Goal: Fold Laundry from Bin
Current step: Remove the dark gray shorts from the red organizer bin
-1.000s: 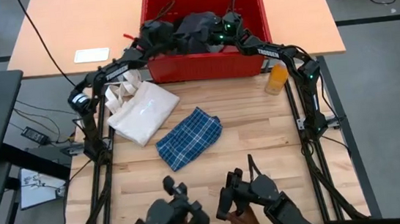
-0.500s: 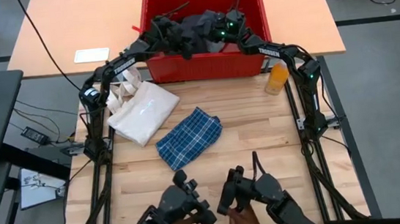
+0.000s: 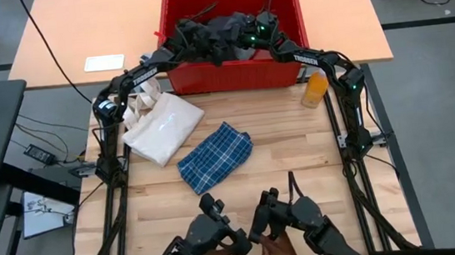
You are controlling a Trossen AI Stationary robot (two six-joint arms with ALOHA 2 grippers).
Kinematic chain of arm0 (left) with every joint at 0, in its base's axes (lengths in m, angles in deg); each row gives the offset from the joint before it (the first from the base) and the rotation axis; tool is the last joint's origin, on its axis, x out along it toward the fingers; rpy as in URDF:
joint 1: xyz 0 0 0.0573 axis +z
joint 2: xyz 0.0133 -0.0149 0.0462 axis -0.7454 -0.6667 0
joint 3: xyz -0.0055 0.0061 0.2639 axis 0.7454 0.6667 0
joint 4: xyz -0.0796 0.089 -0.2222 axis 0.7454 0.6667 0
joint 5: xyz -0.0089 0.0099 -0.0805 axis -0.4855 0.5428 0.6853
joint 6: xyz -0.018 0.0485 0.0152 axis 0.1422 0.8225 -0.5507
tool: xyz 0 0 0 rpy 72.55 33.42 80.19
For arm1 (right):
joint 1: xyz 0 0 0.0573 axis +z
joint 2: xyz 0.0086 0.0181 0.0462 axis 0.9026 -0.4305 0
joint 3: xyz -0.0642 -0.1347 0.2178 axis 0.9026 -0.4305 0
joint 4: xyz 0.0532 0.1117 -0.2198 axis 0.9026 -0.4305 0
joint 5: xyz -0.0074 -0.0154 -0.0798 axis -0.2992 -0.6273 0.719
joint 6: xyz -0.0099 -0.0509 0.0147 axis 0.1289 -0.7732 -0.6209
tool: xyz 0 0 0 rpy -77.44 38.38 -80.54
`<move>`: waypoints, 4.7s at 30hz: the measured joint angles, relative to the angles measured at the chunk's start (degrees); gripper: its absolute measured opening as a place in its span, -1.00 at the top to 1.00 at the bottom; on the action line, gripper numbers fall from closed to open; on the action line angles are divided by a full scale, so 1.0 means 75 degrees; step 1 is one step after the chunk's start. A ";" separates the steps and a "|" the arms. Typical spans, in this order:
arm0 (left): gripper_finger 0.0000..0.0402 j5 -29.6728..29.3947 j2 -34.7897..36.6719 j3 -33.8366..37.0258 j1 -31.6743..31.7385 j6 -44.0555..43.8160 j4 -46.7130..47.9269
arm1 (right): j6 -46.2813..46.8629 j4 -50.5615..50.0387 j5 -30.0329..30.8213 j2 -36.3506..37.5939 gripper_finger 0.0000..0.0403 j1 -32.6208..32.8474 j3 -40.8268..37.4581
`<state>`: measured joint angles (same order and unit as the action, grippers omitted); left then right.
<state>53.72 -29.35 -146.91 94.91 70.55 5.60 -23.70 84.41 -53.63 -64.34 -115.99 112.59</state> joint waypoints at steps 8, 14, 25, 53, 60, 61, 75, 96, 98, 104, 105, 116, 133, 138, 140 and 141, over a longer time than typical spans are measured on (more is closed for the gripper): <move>-0.66 -0.0170 -0.0001 -0.0003 0.0019 -0.0099 0.0184 | 0.0095 0.0285 -0.0655 0.0000 -0.85 -0.0153 0.0001; -0.66 0.0373 0.0002 -0.0002 0.0232 -0.0115 0.0223 | 0.0449 0.0318 -0.1688 0.0003 -0.85 -0.0233 0.0006; -0.66 0.0778 -0.0053 -0.0003 0.0161 -0.0009 0.0110 | 0.0653 0.0956 -0.2871 0.0003 -0.85 -0.0270 0.0006; 0.27 0.0720 -0.0286 0.0031 0.0437 -0.0201 -0.0600 | 0.1170 0.0950 -0.3759 0.0143 -0.85 -0.1161 0.0009; 0.28 0.0841 0.0094 0.0035 0.0756 -0.0352 -0.0488 | 0.0833 0.0928 -0.3820 0.0850 -0.85 -0.1214 0.0003; 0.28 0.0876 0.0171 0.0035 0.0755 -0.0356 -0.0453 | 0.0754 0.0929 -0.3726 0.1035 -0.85 -0.1199 0.0003; 0.28 0.0983 0.0454 0.0020 0.0718 -0.0417 -0.0476 | -0.4586 -0.3928 0.1074 0.3646 -0.85 -0.0112 0.0006; 0.28 0.0986 0.0468 0.0006 0.0598 -0.0845 -0.0284 | -0.6774 -0.4932 0.3912 0.3625 -0.85 0.1355 0.0704; 0.28 0.0988 0.0468 0.0006 0.0598 -0.0845 -0.0237 | -0.7007 -0.4924 0.4369 0.3634 -0.85 0.1658 0.0726; 0.28 0.0992 0.0620 0.0000 0.0700 -0.0921 -0.0151 | -0.6921 -0.5712 0.5191 0.3278 -0.85 0.2279 0.0726; 0.28 0.0992 0.0662 0.0000 0.0737 -0.0909 -0.0100 | -0.6895 -0.5882 0.5279 0.3164 -0.85 0.2308 0.0722; 0.28 0.1075 0.0882 -0.0003 0.0749 -0.0696 0.0646 | -0.5953 -0.5938 0.5254 0.3480 -0.65 0.2092 -0.0828; 0.28 0.1074 0.0888 -0.0003 0.0749 -0.0560 0.1035 | -0.5986 -0.3786 0.4446 0.3953 -0.34 0.1704 -0.2709; 0.28 0.1074 0.0888 -0.0003 0.0749 -0.0560 0.1011 | -0.6207 -0.4367 0.4171 0.2632 -0.34 0.1643 -0.0815; 0.28 0.1074 0.0888 -0.0003 0.0749 -0.0560 0.1012 | -0.6448 -0.4803 0.4249 0.2137 -0.34 0.1581 0.0073; 0.28 0.1074 0.0888 -0.0003 0.0749 -0.0560 0.1012 | -0.6543 -0.5014 0.4246 0.1899 -0.34 0.1537 0.0502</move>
<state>61.78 -22.69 -146.93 100.53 66.36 13.19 -72.77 46.81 -21.78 -50.10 -104.46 116.36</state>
